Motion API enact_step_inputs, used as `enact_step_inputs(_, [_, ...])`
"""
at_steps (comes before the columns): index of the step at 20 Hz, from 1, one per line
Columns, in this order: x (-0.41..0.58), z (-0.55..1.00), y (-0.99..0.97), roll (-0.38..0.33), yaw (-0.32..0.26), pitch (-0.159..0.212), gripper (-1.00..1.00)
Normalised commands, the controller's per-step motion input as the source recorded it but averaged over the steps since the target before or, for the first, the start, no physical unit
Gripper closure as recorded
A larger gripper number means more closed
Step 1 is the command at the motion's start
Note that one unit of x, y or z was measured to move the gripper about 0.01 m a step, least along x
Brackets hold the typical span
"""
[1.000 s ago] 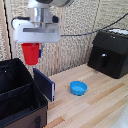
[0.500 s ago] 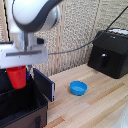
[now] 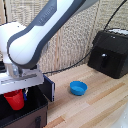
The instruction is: Please find the red cup among the items before you. Carefully move your gripper towards it and gently hold it. Locate the front section of the organizer in front of you. Transfer the red cup above the front section and let go, placing it within that section.
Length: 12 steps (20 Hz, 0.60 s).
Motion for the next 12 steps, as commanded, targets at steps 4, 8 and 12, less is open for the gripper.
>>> enact_step_inputs(4, [0.184,0.51,-0.30,0.031,0.137,-0.153,-1.00])
enact_step_inputs(8, [0.203,0.63,-0.42,0.002,0.169,-0.149,-1.00])
enact_step_inputs(12, [0.236,0.49,-0.36,-0.016,0.171,-0.152,-1.00])
